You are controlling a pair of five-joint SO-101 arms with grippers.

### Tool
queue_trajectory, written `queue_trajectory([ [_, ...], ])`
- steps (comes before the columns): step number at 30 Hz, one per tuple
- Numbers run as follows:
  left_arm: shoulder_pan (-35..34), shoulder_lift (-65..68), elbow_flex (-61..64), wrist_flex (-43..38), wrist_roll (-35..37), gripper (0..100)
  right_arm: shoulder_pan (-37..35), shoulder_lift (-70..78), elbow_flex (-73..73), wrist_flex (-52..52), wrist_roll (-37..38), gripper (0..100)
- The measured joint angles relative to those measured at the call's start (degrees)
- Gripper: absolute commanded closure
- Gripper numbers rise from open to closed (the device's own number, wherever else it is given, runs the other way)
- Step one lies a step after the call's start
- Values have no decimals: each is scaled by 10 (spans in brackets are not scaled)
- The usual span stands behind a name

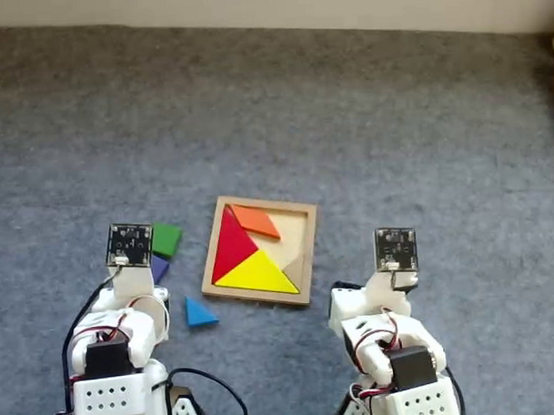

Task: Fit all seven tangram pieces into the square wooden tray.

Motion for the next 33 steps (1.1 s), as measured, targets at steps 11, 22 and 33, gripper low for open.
queue_trajectory([
  [11, -86, 1, -154, -26, -173, 926, 3, 0, 0, 0, 0, 994],
  [22, -56, 215, -406, 177, -317, 790, 6, 0, 0, 0, 0, 994],
  [33, -49, 473, -456, 193, -327, 744, 6, 0, 0, 0, 0, 994],
])
